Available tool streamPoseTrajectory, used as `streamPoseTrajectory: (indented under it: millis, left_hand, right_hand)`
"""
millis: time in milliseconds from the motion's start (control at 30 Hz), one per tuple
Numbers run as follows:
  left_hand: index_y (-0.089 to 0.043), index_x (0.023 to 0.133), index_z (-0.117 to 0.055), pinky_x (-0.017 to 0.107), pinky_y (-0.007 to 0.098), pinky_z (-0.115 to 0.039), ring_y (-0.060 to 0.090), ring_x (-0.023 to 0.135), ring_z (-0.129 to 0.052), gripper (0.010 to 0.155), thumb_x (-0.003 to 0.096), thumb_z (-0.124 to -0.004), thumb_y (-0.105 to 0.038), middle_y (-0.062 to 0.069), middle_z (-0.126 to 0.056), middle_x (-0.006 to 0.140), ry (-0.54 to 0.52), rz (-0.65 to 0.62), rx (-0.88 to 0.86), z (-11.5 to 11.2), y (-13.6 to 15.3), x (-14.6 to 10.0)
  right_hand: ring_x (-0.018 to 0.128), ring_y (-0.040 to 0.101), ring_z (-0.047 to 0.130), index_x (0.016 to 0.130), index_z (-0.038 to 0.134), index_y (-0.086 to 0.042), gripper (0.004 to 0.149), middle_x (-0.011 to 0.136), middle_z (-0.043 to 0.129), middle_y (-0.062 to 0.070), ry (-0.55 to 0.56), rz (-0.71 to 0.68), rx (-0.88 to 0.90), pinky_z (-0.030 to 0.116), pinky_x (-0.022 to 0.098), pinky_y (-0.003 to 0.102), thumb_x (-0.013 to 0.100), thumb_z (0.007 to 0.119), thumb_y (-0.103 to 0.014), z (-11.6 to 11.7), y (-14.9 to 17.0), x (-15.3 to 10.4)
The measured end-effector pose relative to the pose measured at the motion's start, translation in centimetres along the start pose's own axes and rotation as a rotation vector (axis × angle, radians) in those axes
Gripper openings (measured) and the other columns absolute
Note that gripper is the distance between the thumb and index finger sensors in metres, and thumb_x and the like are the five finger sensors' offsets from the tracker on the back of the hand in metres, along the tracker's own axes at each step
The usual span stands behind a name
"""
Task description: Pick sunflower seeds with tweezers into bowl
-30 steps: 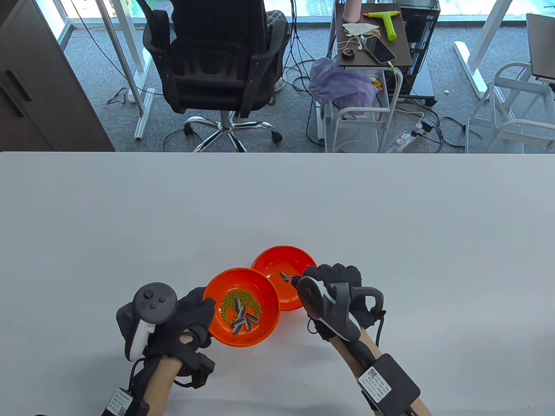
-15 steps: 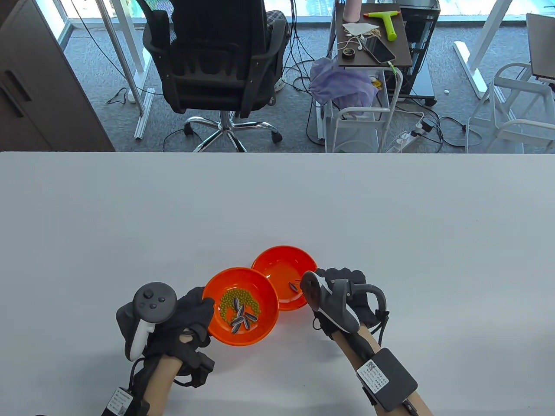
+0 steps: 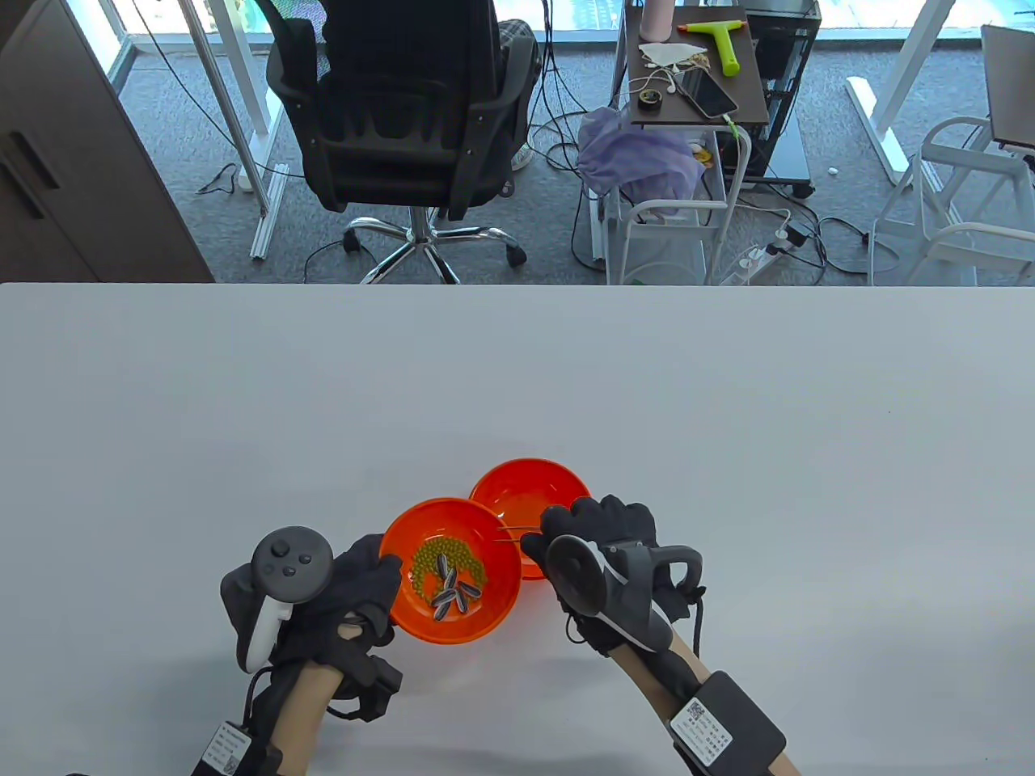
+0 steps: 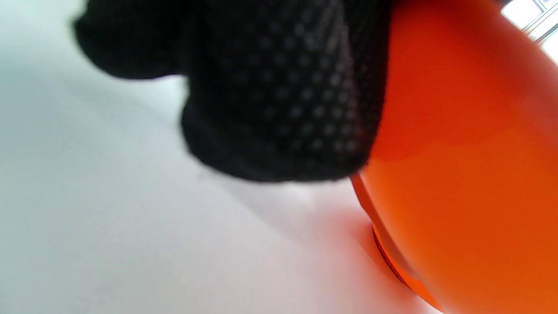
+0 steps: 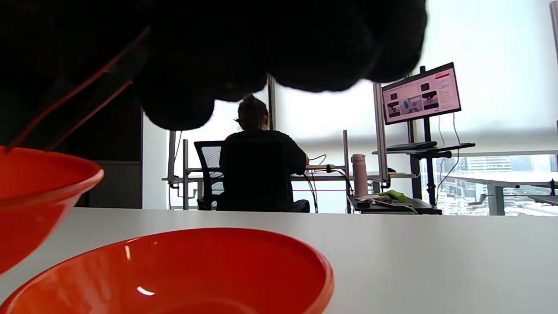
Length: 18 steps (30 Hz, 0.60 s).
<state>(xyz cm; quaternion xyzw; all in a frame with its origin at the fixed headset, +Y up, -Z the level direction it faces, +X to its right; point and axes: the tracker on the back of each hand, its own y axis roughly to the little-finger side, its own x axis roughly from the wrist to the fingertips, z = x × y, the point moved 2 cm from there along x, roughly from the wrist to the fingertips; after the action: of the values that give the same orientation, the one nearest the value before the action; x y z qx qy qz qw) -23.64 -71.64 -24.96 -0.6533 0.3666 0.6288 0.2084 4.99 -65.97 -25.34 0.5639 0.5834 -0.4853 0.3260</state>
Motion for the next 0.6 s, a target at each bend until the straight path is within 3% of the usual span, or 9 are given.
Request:
streamPoseTrajectory:
  millis: [100, 233, 600]
  left_hand:
    - [-0.011, 0.088, -0.083, 0.02, 0.037, -0.095, 0.016, 0.009, -0.109, 0.051, 0.0461, -0.077, -0.04, 0.004, -0.108, 0.036, -0.003, -0.002, -0.003, 0.0, 0.0, 0.0]
    - [-0.01, 0.087, -0.083, 0.02, 0.037, -0.095, 0.016, 0.008, -0.109, 0.051, 0.046, -0.077, -0.04, 0.004, -0.108, 0.035, -0.006, -0.003, -0.008, 0.0, 0.0, 0.0]
    - [-0.009, 0.087, -0.083, 0.019, 0.037, -0.095, 0.016, 0.008, -0.109, 0.051, 0.0461, -0.077, -0.039, 0.005, -0.108, 0.035, -0.004, -0.007, -0.006, 0.0, 0.0, -0.1]
  right_hand:
    - [0.029, 0.013, 0.096, 0.06, 0.105, -0.031, 0.049, 0.037, 0.099, -0.011, -0.045, -0.066, -0.018, 0.085, 0.048, 0.039, 0.028, 0.084, -0.062, 0.5, -1.6, -0.5]
    - [0.022, 0.013, 0.096, 0.057, 0.105, -0.029, 0.048, 0.03, 0.099, -0.011, -0.017, -0.128, -0.09, 0.087, 0.043, 0.038, 0.027, 0.085, -0.062, 0.9, -3.0, -1.1]
    - [0.02, 0.013, 0.095, 0.055, 0.105, -0.028, 0.048, 0.028, 0.098, -0.011, 0.022, -0.211, -0.188, 0.087, 0.041, 0.038, 0.027, 0.085, -0.062, 0.9, -4.8, -2.2]
